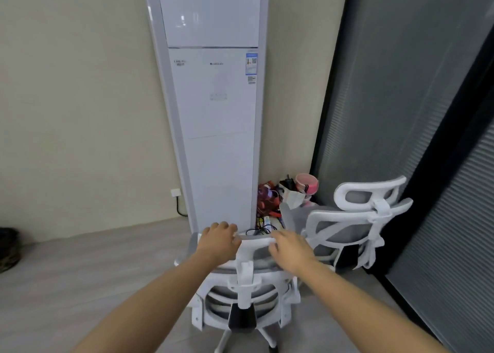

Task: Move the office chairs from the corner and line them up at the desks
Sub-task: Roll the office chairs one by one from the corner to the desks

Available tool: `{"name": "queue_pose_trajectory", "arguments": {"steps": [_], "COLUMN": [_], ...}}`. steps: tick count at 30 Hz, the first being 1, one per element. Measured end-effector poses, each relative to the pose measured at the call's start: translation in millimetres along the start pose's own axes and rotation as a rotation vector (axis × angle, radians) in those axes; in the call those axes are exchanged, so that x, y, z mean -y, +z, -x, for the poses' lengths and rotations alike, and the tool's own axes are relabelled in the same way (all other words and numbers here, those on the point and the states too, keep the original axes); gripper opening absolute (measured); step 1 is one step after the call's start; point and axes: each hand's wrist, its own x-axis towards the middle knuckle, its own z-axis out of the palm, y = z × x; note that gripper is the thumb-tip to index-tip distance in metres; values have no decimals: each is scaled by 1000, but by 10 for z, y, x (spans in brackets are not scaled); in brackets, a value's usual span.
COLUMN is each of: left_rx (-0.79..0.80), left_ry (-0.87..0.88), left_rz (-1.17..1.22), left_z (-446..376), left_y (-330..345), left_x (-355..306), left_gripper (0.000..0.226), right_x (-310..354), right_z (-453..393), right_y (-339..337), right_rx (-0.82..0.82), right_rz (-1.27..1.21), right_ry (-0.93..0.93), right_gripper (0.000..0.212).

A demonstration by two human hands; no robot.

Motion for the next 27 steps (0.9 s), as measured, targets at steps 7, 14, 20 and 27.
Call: {"name": "queue_pose_trajectory", "arguments": {"steps": [7, 14, 20, 27], "left_rx": [142, -20, -64, -121], "left_ry": [-101, -208, -271, -398], "left_rz": [-47, -3, 19, 14], "left_z": [-458, -315, 31, 772], "left_y": [302, 451, 507, 630], "left_x": [92, 70, -61, -308], "left_gripper": [29, 67, 63, 56], "right_x": [-250, -293, -325, -259], "right_z": [-727, -857, -648, -259], "right_y": [484, 708, 750, 720], "right_rx": [60, 28, 70, 21], "right_rz": [-2, 73, -2, -31], "right_ry": [-120, -242, -332, -477], "right_gripper": [49, 52, 55, 52]}}
